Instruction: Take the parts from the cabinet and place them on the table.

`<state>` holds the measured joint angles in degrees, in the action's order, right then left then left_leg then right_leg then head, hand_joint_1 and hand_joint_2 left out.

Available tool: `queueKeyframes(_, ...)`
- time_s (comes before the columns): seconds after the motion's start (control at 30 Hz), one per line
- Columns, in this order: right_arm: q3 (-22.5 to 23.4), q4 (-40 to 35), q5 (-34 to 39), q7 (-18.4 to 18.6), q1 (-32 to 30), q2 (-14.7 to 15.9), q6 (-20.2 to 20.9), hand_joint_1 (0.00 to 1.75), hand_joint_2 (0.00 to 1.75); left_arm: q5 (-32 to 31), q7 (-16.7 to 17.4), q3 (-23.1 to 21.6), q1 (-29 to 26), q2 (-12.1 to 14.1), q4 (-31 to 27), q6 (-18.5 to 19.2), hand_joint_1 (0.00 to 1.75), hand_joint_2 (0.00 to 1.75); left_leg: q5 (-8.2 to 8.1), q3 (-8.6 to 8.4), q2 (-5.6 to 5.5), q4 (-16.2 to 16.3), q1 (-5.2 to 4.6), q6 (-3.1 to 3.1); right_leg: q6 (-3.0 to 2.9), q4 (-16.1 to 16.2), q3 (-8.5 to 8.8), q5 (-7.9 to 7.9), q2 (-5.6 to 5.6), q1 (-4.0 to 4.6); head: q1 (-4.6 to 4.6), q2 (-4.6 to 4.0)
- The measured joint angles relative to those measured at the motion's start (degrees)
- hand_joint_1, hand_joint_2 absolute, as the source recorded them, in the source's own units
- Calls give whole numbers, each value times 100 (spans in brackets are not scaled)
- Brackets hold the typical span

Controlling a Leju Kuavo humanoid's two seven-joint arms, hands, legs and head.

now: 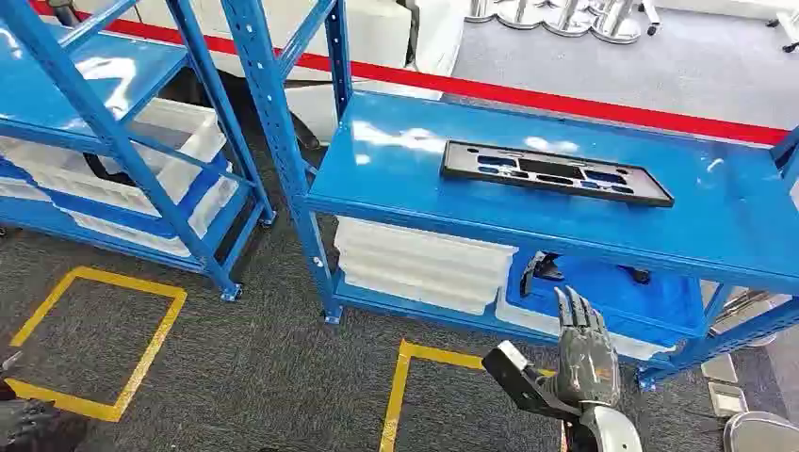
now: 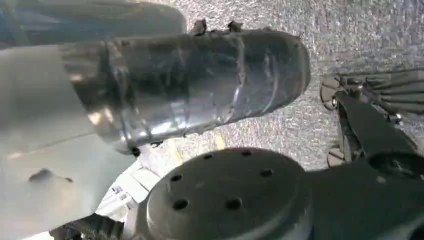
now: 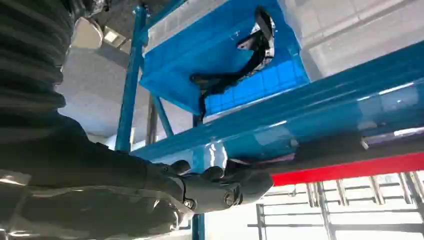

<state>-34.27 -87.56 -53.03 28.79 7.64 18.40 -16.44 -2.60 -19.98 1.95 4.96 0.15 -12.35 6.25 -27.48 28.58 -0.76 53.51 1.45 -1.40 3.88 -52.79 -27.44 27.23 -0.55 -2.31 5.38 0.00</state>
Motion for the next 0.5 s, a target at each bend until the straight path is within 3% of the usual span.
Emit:
queueKeyframes(0.03, 0, 22, -48, 15, 2, -2, -37, 0, 175, 0, 2, -2, 2, 0, 0, 26, 0, 0, 9, -24, 2, -30, -3, -16, -11, -272, -140, 158, 11, 7, -2, -2)
queueKeyframes(0.1, 4, 77, -120, 61, -17, 9, -61, 0, 175, 0, 26, -4, 8, 0, 0, 44, 0, 0, -6, -30, 12, -28, -16, -38, -7, -1305, -700, 580, 35, 12, -6, -2)
queueKeyframes(0.13, 4, 101, -164, 61, -49, 15, -63, 0, 175, 4, 35, -4, 4, -2, 0, 46, 0, 0, -25, -39, 11, -27, -26, -50, -6, -1793, -993, 705, 36, 12, -6, -2)
queueKeyframes(0.17, 4, 122, -185, 63, -73, 15, -63, 0, 175, 11, 41, -4, -1, -43, 0, 44, 0, 0, -44, -57, 4, -26, -32, -47, -10, -1973, -1146, 671, 35, 12, -6, -2)
queueKeyframes(0.2, 4, 149, -212, 63, -90, 15, -63, 0, 175, 26, 44, -4, -5, -83, 0, 44, 0, 0, -74, -95, -9, -26, -32, -37, -23, -1846, -1143, 483, 35, 12, -4, 0)
queueKeyframes(0.23, 9, 166, -221, 63, -94, 15, -63, 0, 175, 31, 46, -4, -5, -103, 0, 42, 0, 0, -109, -144, -23, -24, -32, -22, -39, -1487, -1019, 201, 34, 12, -6, -2)
queueKeyframes(0.3, 18, 190, -240, 76, -91, 17, -65, 0, 175, 31, 50, -4, -2, -149, 0, 42, 0, 0, -207, -266, -36, -21, -32, 31, -99, -445, -602, -440, 32, 13, -9, -2)
queueKeyframes(0.37, 17, 221, -251, 83, -83, 17, -72, 0, 175, 31, 61, -4, 16, -173, 2, 42, 0, 0, -279, -260, -51, 3, -63, 123, -171, -152, -472, -299, 25, 61, -13, -2)
queueKeyframes(0.43, 24, 238, -258, 87, -93, 20, -72, 0, 175, 31, 61, -4, 13, -175, 2, 42, 0, 0, -299, -275, -33, -49, -37, 197, -236, -218, -500, -252, 35, 87, -7, -2)
queueKeyframes(0.5, 31, 247, -275, 87, -100, 20, -72, 0, 175, 31, 44, -4, 26, -175, 0, 42, 0, 0, -371, -351, 5, -51, -17, 276, -305, -116, -382, -234, 40, 42, 4, -2)
